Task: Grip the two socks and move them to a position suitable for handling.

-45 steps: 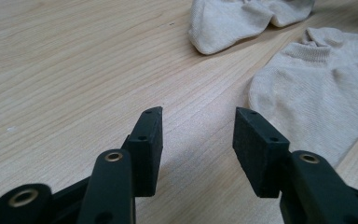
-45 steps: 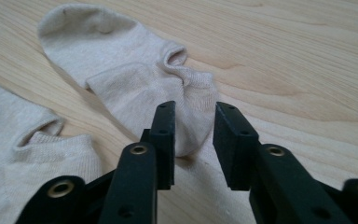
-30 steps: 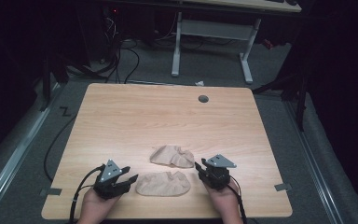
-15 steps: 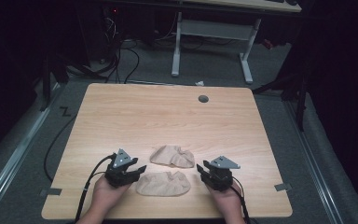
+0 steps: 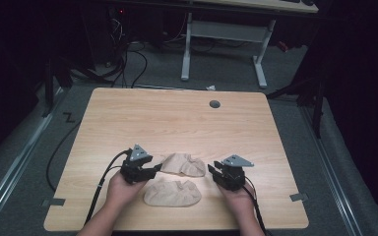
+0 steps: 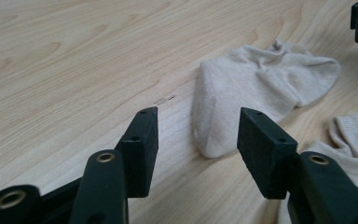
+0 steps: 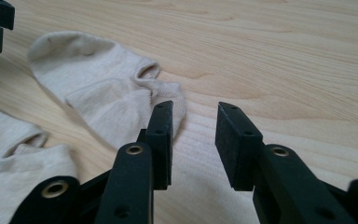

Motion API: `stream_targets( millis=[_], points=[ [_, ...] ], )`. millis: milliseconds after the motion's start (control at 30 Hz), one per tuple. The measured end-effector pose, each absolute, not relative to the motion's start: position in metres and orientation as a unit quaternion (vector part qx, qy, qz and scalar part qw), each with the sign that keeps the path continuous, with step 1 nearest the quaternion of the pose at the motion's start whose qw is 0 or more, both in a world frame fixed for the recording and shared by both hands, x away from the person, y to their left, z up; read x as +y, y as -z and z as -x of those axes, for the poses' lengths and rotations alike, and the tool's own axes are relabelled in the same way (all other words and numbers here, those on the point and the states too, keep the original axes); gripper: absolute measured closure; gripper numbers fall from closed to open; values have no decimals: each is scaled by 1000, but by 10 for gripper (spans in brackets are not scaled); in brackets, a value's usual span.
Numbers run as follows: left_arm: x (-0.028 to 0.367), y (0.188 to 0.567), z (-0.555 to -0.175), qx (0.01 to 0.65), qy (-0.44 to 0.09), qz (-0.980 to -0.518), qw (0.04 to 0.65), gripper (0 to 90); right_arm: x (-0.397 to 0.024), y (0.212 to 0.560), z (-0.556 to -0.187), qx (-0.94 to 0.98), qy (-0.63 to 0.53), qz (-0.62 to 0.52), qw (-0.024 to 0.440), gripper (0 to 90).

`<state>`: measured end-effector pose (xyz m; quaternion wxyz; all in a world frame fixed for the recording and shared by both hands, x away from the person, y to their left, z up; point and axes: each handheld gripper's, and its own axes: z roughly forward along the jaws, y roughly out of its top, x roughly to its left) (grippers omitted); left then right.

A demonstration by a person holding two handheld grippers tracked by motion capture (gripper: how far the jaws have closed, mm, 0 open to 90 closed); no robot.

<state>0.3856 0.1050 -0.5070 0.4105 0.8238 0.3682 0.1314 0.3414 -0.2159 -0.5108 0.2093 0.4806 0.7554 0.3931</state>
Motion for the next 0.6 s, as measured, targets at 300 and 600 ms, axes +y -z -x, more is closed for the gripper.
stream_targets(
  millis=[300,600],
  points=[
    [82,515,-395,359,-127,-835,398,512,-202,517,-358,769,-382,-478,187,706],
    [74,517,-400,358,-131,-839,388,612,-193,523,-365,776,-369,-481,175,698]
  ],
)
